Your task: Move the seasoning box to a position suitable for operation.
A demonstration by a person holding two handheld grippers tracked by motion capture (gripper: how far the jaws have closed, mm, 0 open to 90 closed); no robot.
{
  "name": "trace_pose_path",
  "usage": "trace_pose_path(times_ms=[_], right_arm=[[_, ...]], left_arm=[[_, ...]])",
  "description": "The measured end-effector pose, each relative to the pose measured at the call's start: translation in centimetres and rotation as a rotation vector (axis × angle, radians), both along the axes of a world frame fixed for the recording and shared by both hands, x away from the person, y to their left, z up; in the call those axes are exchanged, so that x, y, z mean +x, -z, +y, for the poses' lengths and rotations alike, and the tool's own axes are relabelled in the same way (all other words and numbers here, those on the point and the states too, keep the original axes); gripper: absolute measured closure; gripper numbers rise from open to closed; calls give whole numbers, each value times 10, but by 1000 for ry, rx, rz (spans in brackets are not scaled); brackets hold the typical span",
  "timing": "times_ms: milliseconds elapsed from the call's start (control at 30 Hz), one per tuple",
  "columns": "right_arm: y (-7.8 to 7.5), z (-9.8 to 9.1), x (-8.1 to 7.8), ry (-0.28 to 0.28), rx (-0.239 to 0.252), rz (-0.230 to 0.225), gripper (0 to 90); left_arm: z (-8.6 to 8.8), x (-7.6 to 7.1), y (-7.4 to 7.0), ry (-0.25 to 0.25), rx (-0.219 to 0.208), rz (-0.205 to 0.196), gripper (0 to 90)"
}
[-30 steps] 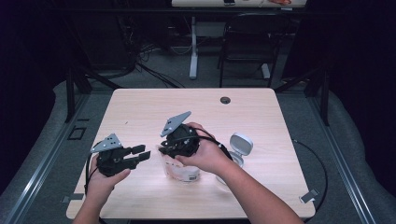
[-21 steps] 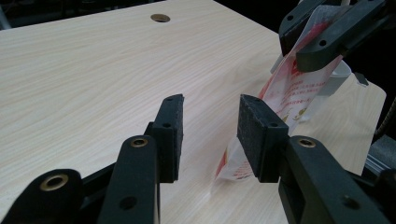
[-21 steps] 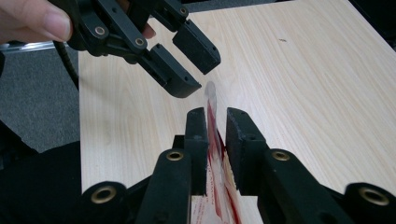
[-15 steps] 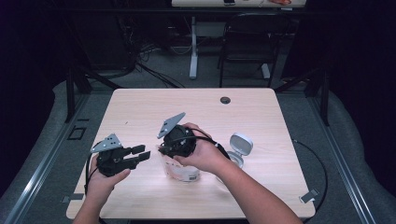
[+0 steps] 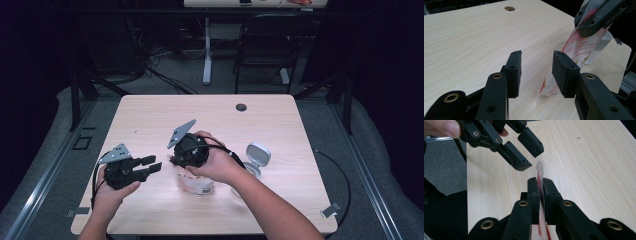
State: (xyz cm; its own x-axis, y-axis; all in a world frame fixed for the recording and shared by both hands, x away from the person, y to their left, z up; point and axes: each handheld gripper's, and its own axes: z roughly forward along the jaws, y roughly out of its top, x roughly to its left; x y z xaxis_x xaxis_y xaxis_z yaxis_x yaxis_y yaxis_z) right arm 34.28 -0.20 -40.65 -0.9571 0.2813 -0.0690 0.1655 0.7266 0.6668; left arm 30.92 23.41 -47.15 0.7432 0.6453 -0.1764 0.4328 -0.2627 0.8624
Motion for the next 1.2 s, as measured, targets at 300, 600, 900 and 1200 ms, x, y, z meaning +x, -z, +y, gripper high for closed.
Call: trace_pose_path(times_ms=[300, 600, 900, 1200], right_arm=[[-1, 0, 0, -6, -12, -5, 892], [-3, -5, -1, -22, -16, -13, 900], [-5, -20, -3, -19, 3, -36, 900], [-5, -29, -5, -29, 13, -43, 900]], left_arm=[[1, 2, 3, 2, 5, 7, 594], [-1, 0, 4, 0, 8, 12, 581], [-8, 0, 10, 37, 32, 6, 552], [-22, 5, 30, 116, 58, 46, 487]])
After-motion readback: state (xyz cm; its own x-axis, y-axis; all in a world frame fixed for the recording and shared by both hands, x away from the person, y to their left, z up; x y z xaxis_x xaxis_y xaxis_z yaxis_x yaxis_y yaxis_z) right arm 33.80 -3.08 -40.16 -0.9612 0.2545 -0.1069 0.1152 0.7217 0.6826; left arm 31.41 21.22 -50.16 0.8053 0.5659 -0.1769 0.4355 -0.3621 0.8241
